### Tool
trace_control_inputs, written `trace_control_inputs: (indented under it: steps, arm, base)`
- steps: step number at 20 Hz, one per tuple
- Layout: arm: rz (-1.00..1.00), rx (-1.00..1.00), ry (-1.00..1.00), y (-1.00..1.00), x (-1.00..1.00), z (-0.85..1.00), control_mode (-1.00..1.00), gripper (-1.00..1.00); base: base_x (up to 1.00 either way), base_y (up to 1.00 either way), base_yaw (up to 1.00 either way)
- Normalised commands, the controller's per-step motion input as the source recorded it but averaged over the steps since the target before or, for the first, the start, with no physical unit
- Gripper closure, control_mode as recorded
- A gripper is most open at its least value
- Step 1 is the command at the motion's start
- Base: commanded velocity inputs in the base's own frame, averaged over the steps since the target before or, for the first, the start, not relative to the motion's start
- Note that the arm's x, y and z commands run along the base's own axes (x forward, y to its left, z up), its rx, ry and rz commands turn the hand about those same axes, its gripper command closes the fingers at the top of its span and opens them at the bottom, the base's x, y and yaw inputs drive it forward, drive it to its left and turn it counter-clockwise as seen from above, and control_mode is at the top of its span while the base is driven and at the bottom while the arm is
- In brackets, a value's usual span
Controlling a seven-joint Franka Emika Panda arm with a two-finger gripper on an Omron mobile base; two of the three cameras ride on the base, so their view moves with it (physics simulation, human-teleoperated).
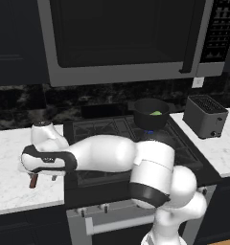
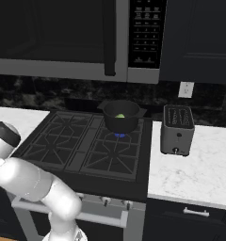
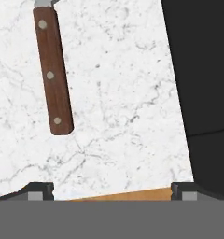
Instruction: Put the corn and cucumber in the pot. Retrieve the spatula and lightly stir the vegetables in the pot.
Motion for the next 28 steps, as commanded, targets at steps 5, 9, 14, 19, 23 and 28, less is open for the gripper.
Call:
trace_control_inputs:
  steps: [5, 9, 14, 19, 23, 28]
  arm:
    - [0.0, 0.0, 0.0, 0.24, 0.04, -0.5, -1.0, -1.0]
    - [0.0, 0.0, 0.0, 0.27, 0.13, -0.15, -1.0, -1.0]
    - [0.0, 0.0, 0.0, 0.03, 0.07, -0.53, -1.0, -1.0]
    - [0.0, -0.01, 0.0, 0.0, 0.03, -0.55, -1.0, -1.0]
    - [0.0, -0.01, -0.03, 0.15, 0.05, -0.32, -1.0, -1.0]
    - [0.0, -0.02, -0.05, 0.28, 0.06, -0.06, -1.0, -1.0]
  base:
    - [0.0, 0.0, 0.0]
    - [0.0, 0.0, 0.0]
    - [0.0, 0.0, 0.0]
    - [0.0, 0.0, 0.0]
    - [0.0, 0.0, 0.0]
    - [0.0, 0.0, 0.0]
